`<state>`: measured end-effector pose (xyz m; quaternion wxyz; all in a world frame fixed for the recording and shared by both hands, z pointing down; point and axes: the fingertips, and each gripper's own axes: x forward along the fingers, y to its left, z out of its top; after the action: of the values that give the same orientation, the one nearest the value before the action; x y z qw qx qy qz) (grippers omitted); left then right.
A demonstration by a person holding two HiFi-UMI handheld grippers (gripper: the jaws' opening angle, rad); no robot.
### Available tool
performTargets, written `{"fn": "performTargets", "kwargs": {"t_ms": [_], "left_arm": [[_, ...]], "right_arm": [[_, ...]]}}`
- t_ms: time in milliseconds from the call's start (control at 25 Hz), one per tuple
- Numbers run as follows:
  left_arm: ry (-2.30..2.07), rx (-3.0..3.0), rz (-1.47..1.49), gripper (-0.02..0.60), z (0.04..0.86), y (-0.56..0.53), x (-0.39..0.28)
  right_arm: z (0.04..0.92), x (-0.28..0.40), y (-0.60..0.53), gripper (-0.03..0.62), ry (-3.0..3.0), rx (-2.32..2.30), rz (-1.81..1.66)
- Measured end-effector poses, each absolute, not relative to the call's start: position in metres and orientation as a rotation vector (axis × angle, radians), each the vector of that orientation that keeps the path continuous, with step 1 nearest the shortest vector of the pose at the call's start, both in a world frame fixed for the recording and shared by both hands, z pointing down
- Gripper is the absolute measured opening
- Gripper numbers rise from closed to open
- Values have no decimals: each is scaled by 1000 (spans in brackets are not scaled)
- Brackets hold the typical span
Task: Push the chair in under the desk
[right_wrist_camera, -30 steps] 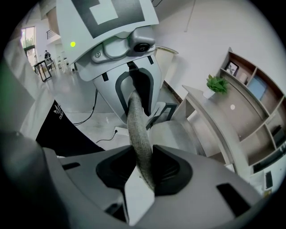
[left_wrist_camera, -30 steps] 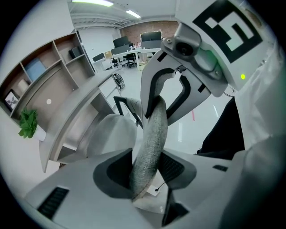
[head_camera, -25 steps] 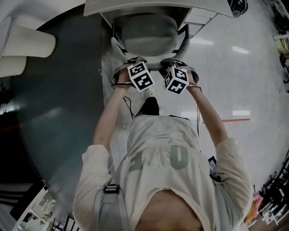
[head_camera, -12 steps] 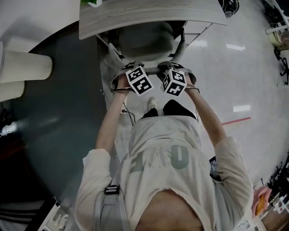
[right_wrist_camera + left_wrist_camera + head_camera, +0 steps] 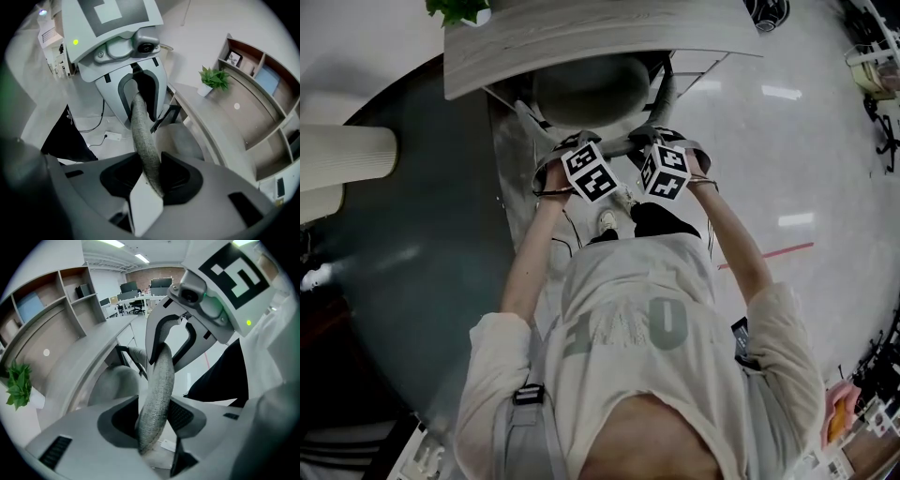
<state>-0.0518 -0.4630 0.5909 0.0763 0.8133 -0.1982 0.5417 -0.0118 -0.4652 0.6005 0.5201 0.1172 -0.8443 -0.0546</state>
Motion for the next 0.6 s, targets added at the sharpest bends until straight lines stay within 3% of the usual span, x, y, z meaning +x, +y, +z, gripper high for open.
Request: {"fn": "performTargets", "kwargs": {"t_ms": [600], "left_arm": [[-669, 2380, 1642, 189, 589, -467, -50]], "right_arm": [[597, -10, -466, 127, -2076, 196, -173]]}}
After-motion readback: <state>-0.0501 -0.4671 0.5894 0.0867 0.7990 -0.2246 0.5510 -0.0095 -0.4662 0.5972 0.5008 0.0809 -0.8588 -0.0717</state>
